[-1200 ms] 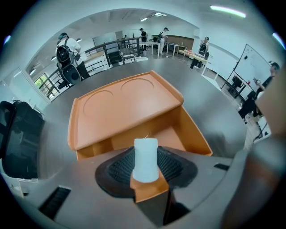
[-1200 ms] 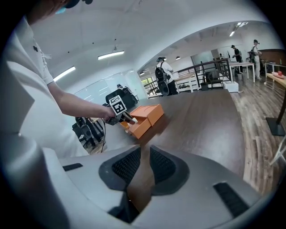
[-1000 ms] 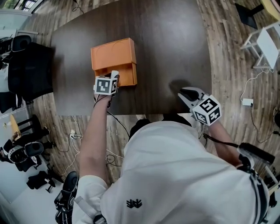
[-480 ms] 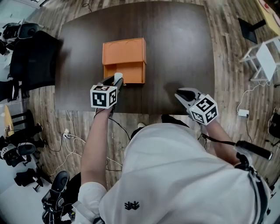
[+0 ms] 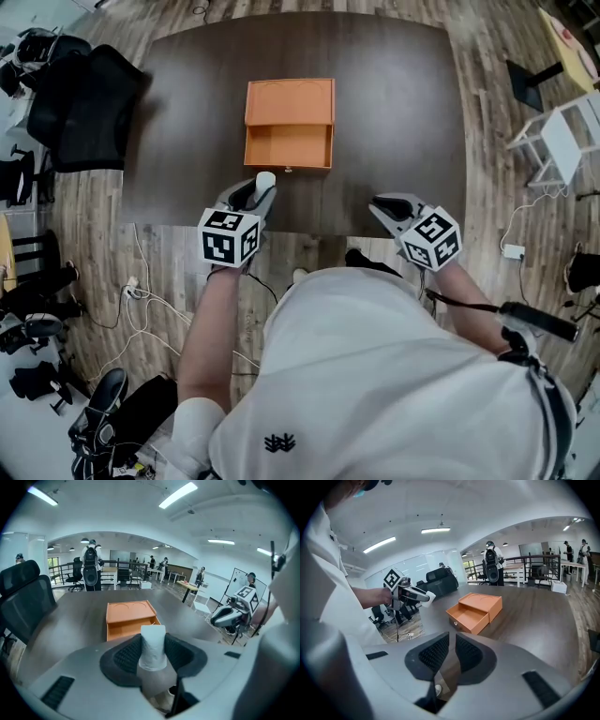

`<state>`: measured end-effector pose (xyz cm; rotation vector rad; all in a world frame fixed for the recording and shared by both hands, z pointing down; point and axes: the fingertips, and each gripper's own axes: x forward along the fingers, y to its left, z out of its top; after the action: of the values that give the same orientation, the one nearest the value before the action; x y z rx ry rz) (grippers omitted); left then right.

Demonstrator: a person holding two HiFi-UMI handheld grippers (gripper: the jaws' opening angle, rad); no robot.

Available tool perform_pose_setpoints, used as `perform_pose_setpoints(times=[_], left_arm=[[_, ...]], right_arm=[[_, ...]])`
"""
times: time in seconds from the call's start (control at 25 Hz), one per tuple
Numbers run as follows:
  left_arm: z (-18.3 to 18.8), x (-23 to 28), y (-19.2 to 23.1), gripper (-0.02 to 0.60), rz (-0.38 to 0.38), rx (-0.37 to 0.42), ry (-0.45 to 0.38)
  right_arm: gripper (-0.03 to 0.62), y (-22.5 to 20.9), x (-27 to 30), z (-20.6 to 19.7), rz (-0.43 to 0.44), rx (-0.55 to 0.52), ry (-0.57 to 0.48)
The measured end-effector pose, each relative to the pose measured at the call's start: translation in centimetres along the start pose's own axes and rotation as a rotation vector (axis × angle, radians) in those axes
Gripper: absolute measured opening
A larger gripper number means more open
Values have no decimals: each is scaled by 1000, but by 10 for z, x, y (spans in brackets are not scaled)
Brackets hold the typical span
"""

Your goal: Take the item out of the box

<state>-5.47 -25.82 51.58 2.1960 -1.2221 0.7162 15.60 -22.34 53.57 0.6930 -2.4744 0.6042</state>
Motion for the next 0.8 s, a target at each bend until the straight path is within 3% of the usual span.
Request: perform_pose_setpoints(times=[0.4,0.8], left_arm=[[-43,-79,-19,164,-72,5,-83],[-87,-144,-45,164,-147,20,-139]], right_arm=[[26,80,10,7,-46,-42,-18],[15,158,18,-13,-65,-53,-18]])
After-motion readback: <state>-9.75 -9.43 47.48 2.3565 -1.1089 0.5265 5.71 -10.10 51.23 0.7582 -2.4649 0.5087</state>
